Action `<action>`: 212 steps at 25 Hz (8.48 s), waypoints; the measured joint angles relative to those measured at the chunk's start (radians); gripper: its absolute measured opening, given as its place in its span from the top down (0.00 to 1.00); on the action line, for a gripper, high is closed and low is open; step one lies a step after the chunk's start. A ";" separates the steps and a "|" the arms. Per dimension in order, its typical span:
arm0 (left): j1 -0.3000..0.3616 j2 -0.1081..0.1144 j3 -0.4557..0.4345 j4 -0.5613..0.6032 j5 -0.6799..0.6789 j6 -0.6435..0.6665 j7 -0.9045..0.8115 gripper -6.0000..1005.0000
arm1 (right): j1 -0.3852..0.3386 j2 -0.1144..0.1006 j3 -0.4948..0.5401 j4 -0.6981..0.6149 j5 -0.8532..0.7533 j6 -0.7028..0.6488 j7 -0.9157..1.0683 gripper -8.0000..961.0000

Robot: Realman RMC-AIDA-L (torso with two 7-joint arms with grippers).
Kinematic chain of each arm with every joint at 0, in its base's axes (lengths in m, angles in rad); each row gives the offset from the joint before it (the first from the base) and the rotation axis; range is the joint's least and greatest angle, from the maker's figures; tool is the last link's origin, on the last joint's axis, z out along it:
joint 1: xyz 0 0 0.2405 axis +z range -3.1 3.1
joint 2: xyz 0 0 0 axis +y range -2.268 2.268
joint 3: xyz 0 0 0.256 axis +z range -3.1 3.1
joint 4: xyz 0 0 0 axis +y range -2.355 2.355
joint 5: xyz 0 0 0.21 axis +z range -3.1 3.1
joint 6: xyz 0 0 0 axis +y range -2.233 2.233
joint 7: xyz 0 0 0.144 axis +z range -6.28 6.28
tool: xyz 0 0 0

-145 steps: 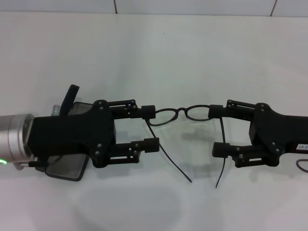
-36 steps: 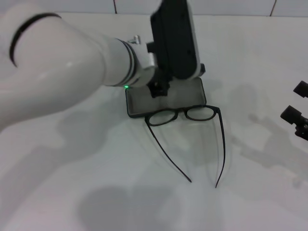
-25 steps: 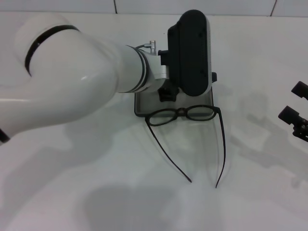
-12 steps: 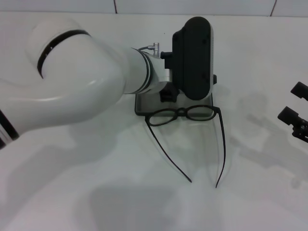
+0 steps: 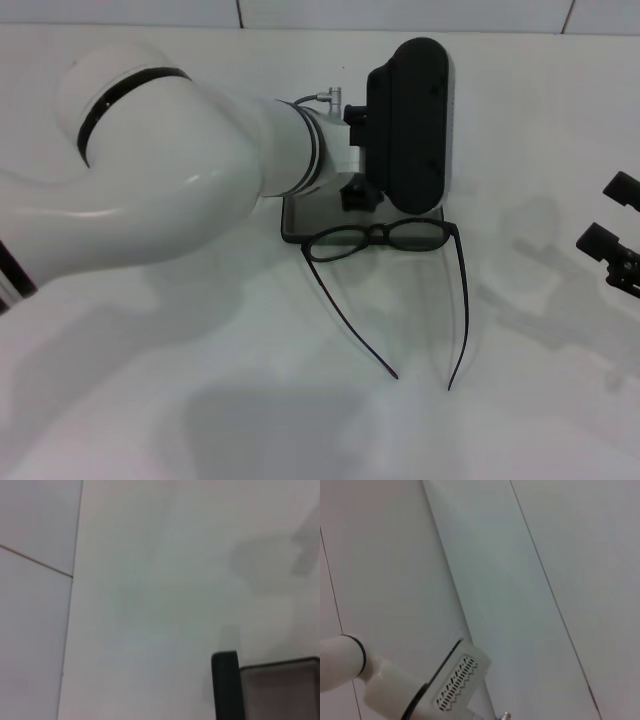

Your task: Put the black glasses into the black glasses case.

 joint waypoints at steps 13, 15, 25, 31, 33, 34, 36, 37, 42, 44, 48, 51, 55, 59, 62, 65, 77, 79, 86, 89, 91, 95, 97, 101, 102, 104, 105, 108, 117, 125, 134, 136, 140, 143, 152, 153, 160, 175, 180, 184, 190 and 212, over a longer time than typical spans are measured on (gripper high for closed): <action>0.201 -0.001 -0.040 0.402 -0.024 0.042 -0.030 0.57 | 0.042 -0.050 0.002 -0.079 -0.137 0.074 0.031 0.21; 0.266 0.000 -0.092 0.489 -0.087 -0.010 -0.109 0.59 | 0.068 -0.066 0.001 -0.115 -0.192 0.077 0.063 0.21; 0.558 0.007 -0.450 0.452 -1.135 0.049 0.339 0.74 | 0.203 -0.070 0.006 -0.495 -0.563 0.108 0.439 0.22; 0.547 0.007 -0.709 0.051 -1.634 0.516 0.680 0.90 | 0.360 -0.062 -0.003 -0.598 -0.769 0.120 0.637 0.24; 0.512 0.008 -0.780 -0.107 -1.662 0.642 0.738 0.90 | 0.426 -0.055 -0.014 -0.611 -0.848 0.115 0.697 0.25; 0.496 0.008 -0.816 -0.185 -1.669 0.701 0.773 0.90 | 0.460 -0.051 -0.027 -0.616 -0.889 0.113 0.724 0.25; 0.466 0.011 -0.873 -0.331 -1.661 0.796 0.854 0.90 | 0.515 -0.043 -0.058 -0.617 -0.937 0.111 0.755 0.26; 0.458 0.012 -0.889 -0.375 -1.650 0.826 0.883 0.90 | 0.543 -0.039 -0.083 -0.617 -0.955 0.112 0.771 0.26; 0.446 0.025 -0.924 -0.510 -1.569 0.884 1.031 0.90 | 0.668 -0.008 -0.162 -0.605 -1.039 0.118 0.811 0.27; 0.452 0.027 -0.925 -0.542 -1.535 0.887 1.091 0.90 | 0.709 0.014 -0.178 -0.604 -1.082 0.119 0.814 0.28; 0.460 0.035 -0.926 -0.614 -1.496 0.905 1.182 0.90 | 0.774 0.035 -0.221 -0.592 -1.145 0.146 0.817 0.28; 0.461 0.046 -0.926 -0.666 -1.483 0.939 1.232 0.90 | 0.800 0.036 -0.270 -0.582 -1.147 0.187 0.818 0.29; 0.462 0.054 -0.927 -0.705 -1.471 0.957 1.253 0.90 | 0.817 0.037 -0.318 -0.581 -1.149 0.227 0.820 0.30; 0.468 0.053 -0.927 -0.714 -1.469 0.958 1.255 0.90 | 0.838 0.037 -0.358 -0.580 -1.151 0.233 0.821 0.31; 0.469 0.048 -0.928 -0.714 -1.468 0.959 1.255 0.90 | 0.866 0.037 -0.389 -0.571 -1.165 0.235 0.824 0.32; 0.465 0.043 -0.928 -0.714 -1.468 0.962 1.252 0.90 | 0.904 0.038 -0.437 -0.532 -1.179 0.245 0.835 0.32; 0.469 0.026 -0.927 -0.738 -1.464 0.968 1.279 0.90 | 0.965 0.043 -0.471 -0.394 -1.178 0.345 0.840 0.34; 0.466 0.026 -0.927 -0.742 -1.464 0.966 1.279 0.90 | 0.964 0.043 -0.477 -0.390 -1.172 0.363 0.839 0.34; 0.450 0.030 -0.927 -0.777 -1.463 0.960 1.301 0.90 | 0.964 0.043 -0.558 -0.361 -1.106 0.434 0.836 0.35; 0.450 0.030 -0.926 -0.778 -1.463 0.953 1.308 0.90 | 0.968 0.043 -0.607 -0.340 -1.078 0.473 0.836 0.35; 0.449 0.030 -0.925 -0.778 -1.463 0.950 1.309 0.90 | 0.966 0.043 -0.633 -0.327 -1.065 0.499 0.833 0.36; 0.450 0.029 -0.922 -0.779 -1.464 0.947 1.311 0.90 | 0.965 0.043 -0.658 -0.302 -1.031 0.534 0.813 0.36; 0.450 0.028 -0.924 -0.780 -1.459 0.945 1.311 0.90 | 0.964 0.043 -0.669 -0.295 -1.016 0.543 0.808 0.36; 0.444 0.026 -0.922 -0.781 -1.454 0.935 1.311 0.90 | 0.959 0.043 -0.697 -0.286 -0.986 0.565 0.797 0.37; 0.444 0.025 -0.922 -0.781 -1.454 0.933 1.311 0.90 | 0.958 0.043 -0.704 -0.285 -0.977 0.570 0.794 0.37; 0.443 0.022 -0.921 -0.781 -1.453 0.928 1.312 0.90 | 0.954 0.043 -0.711 -0.284 -0.968 0.577 0.788 0.37; 0.442 0.020 -0.919 -0.781 -1.453 0.922 1.312 0.90 | 0.953 0.043 -0.713 -0.282 -0.965 0.580 0.785 0.37; 0.440 0.017 -0.918 -0.782 -1.451 0.912 1.312 0.90 | 0.952 0.043 -0.727 -0.271 -0.949 0.596 0.775 0.38; 0.408 0.015 -0.923 -0.822 -1.440 0.907 1.312 0.90 | 0.945 0.043 -0.736 -0.259 -0.923 0.625 0.738 0.39; 0.398 0.015 -0.923 -0.822 -1.439 0.893 1.312 0.90 | 0.942 0.043 -0.736 -0.257 -0.917 0.632 0.706 0.68; 0.386 0.013 -0.924 -0.821 -1.439 0.876 1.312 0.90 | 0.942 0.043 -0.736 -0.248 -0.917 0.633 0.693 0.77; 0.382 0.012 -0.924 -0.822 -1.439 0.870 1.312 0.90 | 0.942 0.043 -0.736 -0.248 -0.917 0.631 0.692 0.77; 0.373 0.012 -0.923 -0.833 -1.439 0.868 1.312 0.90 | 0.943 0.043 -0.736 -0.250 -0.917 0.623 0.692 0.79; 0.368 0.012 -0.924 -0.842 -1.439 0.867 1.312 0.90 | 0.941 0.043 -0.736 -0.256 -0.917 0.617 0.692 0.83; 0.374 0.012 -0.924 -0.844 -1.440 0.859 1.312 0.90 | 0.901 0.043 -0.734 -0.312 -0.918 0.593 0.718 0.88; 0.374 0.012 -0.924 -0.844 -1.440 0.859 1.312 0.90 | 0.894 0.043 -0.733 -0.323 -0.918 0.586 0.727 0.88; 0.373 0.014 -0.924 -0.844 -1.443 0.859 1.312 0.90 | 0.805 0.042 -0.727 -0.474 -0.921 0.515 0.812 0.89; 0.338 0.019 -0.933 -0.835 -1.461 0.860 1.302 0.90 | 0.390 0.037 -0.450 -0.888 -0.883 0.289 0.854 0.89; 0.341 0.019 -0.975 -0.769 -1.464 0.860 1.263 0.90 | 0.225 0.041 -0.294 -1.021 -0.784 0.191 0.840 0.89; 0.348 0.017 -0.983 -0.659 -1.456 0.840 1.202 0.90 | 0.124 0.043 -0.171 -1.027 -0.696 0.112 0.789 0.89; 0.295 0.008 -0.955 -0.472 -1.369 0.677 1.052 0.89 | 0.007 0.042 0.101 -0.880 -0.593 -0.022 0.660 0.89; 0.235 0.006 -0.605 -0.297 -0.988 0.281 0.675 0.77 | -0.061 0.032 0.426 -0.657 -0.577 -0.121 0.500 0.89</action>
